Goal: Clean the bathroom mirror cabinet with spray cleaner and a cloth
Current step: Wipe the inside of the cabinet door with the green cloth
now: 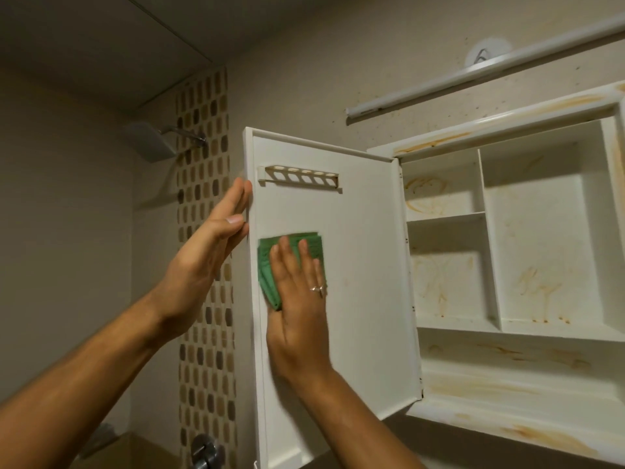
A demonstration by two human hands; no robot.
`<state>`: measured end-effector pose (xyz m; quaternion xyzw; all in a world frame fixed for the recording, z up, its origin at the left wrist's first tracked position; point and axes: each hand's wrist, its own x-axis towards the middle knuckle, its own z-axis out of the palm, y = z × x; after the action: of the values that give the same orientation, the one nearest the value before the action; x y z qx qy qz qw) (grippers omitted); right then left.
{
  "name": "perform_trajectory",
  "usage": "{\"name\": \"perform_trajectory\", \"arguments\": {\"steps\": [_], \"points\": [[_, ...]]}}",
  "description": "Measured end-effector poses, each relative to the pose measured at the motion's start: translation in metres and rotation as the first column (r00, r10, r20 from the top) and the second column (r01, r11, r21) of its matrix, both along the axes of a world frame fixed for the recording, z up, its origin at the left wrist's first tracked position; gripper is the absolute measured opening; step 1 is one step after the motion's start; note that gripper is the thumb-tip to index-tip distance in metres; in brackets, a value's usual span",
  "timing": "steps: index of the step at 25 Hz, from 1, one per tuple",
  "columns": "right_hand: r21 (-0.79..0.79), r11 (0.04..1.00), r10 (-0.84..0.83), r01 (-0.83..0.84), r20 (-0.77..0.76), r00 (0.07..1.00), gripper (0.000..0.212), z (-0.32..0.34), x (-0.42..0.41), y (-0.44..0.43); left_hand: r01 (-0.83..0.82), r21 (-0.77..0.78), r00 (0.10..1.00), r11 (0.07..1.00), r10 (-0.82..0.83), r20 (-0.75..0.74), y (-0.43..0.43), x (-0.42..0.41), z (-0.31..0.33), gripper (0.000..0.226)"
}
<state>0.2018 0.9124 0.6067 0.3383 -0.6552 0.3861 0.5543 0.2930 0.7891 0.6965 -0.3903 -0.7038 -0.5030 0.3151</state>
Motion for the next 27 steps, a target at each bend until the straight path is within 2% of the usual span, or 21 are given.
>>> {"name": "perform_trajectory", "arguments": {"steps": [3, 5, 7, 10, 13, 15, 18, 21, 25, 27], "points": [[0.2, 0.976, -0.049, 0.082, -0.164, 0.985, 0.072, -0.019, -0.012, 0.024, 0.004, 0.022, 1.0, 1.0, -0.004, -0.01, 0.002, -0.004, -0.01, 0.088], [0.26, 0.951, -0.101, 0.167, -0.25, 0.963, 0.07, -0.01, -0.039, 0.055, -0.009, 0.017, 1.0, 1.0, 0.009, -0.013, 0.002, -0.007, -0.01, 0.088], [0.171, 0.972, -0.128, 0.158, -0.175, 0.976, 0.073, 0.003, -0.068, 0.097, -0.016, 0.007, 1.0, 1.0, 0.017, -0.018, 0.001, -0.006, -0.009, 0.085], [-0.054, 0.992, -0.114, 0.117, 0.047, 0.992, 0.079, 0.015, -0.1, 0.149, -0.004, 0.028, 1.0, 1.0, 0.005, -0.03, -0.002, -0.012, -0.013, 0.072], [-0.18, 0.983, -0.015, 0.035, 0.107, 0.994, 0.075, 0.008, -0.105, 0.146, 0.003, 0.029, 0.999, 1.0, -0.002, -0.04, -0.001, -0.016, -0.013, 0.07], [-0.227, 0.974, 0.026, 0.006, 0.139, 0.99, 0.071, -0.019, -0.101, 0.137, 0.024, 0.041, 0.999, 0.999, -0.022, -0.04, 0.001, -0.017, -0.013, 0.072], [-0.279, 0.959, 0.01, 0.051, 0.211, 0.977, 0.066, -0.062, -0.098, 0.13, 0.023, 0.017, 0.999, 1.0, -0.023, -0.027, 0.003, -0.012, -0.011, 0.085], [-0.355, 0.932, 0.006, 0.079, 0.232, 0.973, 0.066, -0.054, -0.076, 0.099, -0.005, 0.008, 1.0, 1.0, 0.005, -0.011, 0.005, -0.01, -0.01, 0.089], [-0.07, 0.994, -0.087, 0.089, 0.042, 0.995, 0.073, -0.006, -0.013, 0.014, 0.003, -0.005, 1.0, 1.0, -0.003, 0.005, 0.002, -0.004, -0.007, 0.089], [-0.009, 0.994, -0.112, 0.112, -0.022, 0.993, 0.07, 0.008, -0.002, -0.001, 0.022, -0.013, 1.0, 1.0, -0.021, 0.023, 0.0, -0.001, -0.008, 0.089]]}}
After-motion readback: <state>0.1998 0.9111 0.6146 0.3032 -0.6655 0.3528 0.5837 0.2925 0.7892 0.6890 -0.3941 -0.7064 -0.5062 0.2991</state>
